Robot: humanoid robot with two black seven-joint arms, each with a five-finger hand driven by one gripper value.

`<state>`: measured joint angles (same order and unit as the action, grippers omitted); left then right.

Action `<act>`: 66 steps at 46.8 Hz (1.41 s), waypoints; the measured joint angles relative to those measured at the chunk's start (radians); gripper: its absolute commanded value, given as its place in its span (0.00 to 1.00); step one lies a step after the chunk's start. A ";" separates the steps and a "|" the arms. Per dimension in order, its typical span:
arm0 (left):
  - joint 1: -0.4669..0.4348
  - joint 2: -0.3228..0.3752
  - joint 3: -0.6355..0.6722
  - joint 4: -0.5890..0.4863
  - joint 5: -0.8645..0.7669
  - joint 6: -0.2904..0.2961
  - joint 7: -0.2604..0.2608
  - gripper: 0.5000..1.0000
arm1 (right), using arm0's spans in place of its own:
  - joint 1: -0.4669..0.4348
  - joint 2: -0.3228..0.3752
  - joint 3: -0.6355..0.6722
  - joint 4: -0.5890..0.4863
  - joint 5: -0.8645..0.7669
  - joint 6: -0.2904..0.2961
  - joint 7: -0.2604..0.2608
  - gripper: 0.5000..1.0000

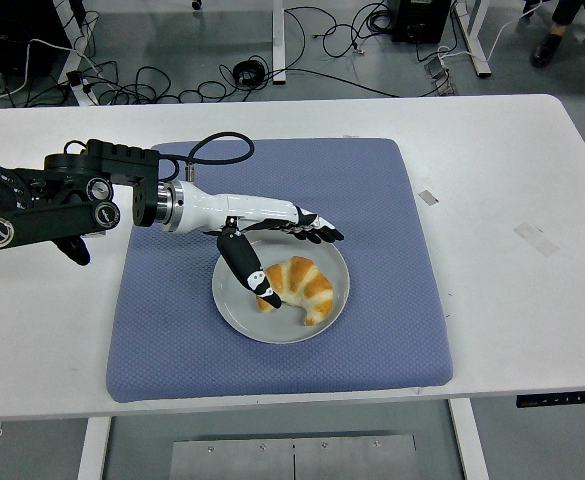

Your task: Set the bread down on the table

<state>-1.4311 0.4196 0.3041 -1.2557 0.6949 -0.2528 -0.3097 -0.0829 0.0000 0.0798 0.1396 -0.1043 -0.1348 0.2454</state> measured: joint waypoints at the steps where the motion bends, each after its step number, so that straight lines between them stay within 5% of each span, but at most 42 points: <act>1: 0.004 -0.001 0.000 0.003 0.000 0.004 0.000 0.94 | 0.000 0.000 0.000 0.000 0.000 0.000 0.000 1.00; 30: 0.105 -0.074 -0.005 0.065 0.000 0.083 -0.002 0.94 | 0.000 0.000 0.000 0.000 0.000 0.000 0.000 1.00; 66: 0.112 -0.095 0.001 0.105 0.003 0.087 -0.009 0.85 | 0.000 0.000 0.000 0.000 0.000 0.000 0.000 1.00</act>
<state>-1.3187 0.3246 0.3055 -1.1507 0.6980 -0.1659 -0.3185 -0.0829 0.0000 0.0798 0.1396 -0.1043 -0.1351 0.2454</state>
